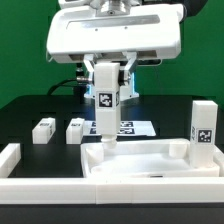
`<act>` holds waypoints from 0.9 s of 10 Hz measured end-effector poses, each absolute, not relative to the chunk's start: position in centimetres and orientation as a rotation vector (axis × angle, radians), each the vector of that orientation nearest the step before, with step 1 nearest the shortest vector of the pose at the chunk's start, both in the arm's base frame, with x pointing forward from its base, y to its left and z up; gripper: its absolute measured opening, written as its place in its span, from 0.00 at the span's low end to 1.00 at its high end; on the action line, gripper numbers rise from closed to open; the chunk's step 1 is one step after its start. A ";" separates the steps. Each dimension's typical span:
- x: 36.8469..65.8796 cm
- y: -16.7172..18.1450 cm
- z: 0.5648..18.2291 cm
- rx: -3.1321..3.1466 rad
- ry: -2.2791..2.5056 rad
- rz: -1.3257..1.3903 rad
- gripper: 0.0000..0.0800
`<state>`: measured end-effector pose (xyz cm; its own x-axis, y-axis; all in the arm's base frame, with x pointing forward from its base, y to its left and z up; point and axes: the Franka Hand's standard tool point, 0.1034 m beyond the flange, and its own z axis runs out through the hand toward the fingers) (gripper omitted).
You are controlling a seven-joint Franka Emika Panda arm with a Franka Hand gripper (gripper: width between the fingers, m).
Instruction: Assemble desk
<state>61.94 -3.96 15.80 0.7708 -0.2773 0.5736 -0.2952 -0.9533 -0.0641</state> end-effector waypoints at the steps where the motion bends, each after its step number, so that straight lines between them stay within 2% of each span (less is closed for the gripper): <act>1: 61.9 -3.1 15.2 2.937 -0.489 0.932 0.36; 9: 62.4 -5.7 12.5 2.897 -0.509 0.893 0.36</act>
Offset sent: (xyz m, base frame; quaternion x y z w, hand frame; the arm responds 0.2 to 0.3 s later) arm 0.0103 -0.0234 -0.0021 -0.0424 0.0434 -0.0428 0.9972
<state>62.37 -5.72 12.46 0.7765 -0.2924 0.5581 -0.3315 -0.9429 -0.0328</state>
